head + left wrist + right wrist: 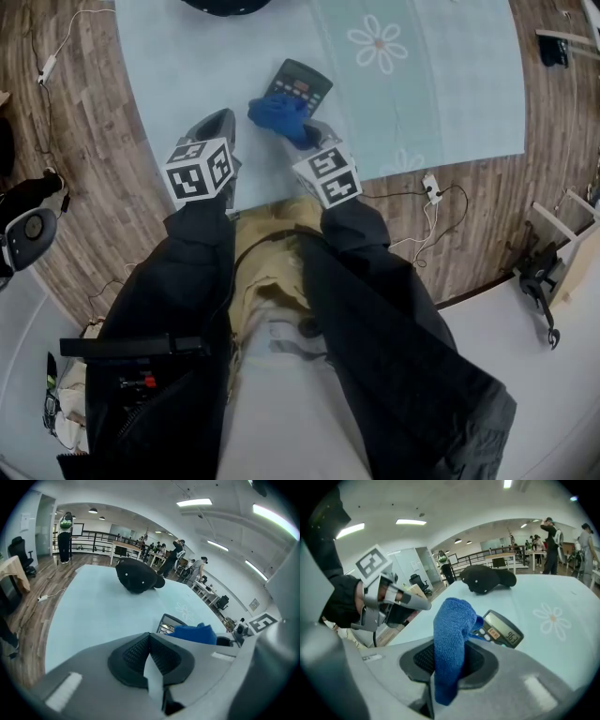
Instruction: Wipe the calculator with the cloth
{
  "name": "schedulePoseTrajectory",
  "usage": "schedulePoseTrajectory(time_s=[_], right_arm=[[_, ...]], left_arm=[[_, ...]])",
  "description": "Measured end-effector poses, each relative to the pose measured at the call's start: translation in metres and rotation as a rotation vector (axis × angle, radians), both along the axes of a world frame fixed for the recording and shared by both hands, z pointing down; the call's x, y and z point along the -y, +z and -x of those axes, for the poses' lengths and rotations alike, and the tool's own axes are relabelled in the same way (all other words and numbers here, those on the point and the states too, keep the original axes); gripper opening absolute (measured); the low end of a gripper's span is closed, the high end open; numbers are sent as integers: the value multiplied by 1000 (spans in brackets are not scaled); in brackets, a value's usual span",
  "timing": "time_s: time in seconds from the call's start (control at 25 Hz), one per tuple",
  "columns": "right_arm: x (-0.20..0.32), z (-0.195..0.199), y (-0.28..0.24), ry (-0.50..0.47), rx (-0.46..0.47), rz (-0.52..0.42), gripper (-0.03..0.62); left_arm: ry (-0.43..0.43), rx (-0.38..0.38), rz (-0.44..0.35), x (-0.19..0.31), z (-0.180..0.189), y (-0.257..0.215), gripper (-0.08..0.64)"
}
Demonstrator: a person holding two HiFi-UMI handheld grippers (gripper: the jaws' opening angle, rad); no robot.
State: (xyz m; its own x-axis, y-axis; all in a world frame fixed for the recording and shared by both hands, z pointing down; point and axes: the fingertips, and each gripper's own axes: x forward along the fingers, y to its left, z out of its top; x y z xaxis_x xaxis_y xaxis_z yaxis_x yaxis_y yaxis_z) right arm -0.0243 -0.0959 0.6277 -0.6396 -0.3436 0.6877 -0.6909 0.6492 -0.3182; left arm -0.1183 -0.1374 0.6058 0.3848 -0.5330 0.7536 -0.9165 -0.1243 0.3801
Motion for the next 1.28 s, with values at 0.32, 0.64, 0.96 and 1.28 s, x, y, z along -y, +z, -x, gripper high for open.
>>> schedulePoseTrajectory(time_s=[0.32, 0.64, 0.96, 1.28], right_arm=[[80, -50, -67, 140, -2, -186, 92], [118, -54, -37, 118, -183, -256, 94], [76, -30, 30, -10, -281, -140, 92], [62, -22, 40, -33, -251, -89, 92]], left_arm=[[-2, -2, 8, -3, -1, 1, -5], [3, 1, 17, -13, 3, 5, -5], [-10, 0, 40, -27, 11, 10, -5], [0, -16, 42, -27, 6, 13, -5]])
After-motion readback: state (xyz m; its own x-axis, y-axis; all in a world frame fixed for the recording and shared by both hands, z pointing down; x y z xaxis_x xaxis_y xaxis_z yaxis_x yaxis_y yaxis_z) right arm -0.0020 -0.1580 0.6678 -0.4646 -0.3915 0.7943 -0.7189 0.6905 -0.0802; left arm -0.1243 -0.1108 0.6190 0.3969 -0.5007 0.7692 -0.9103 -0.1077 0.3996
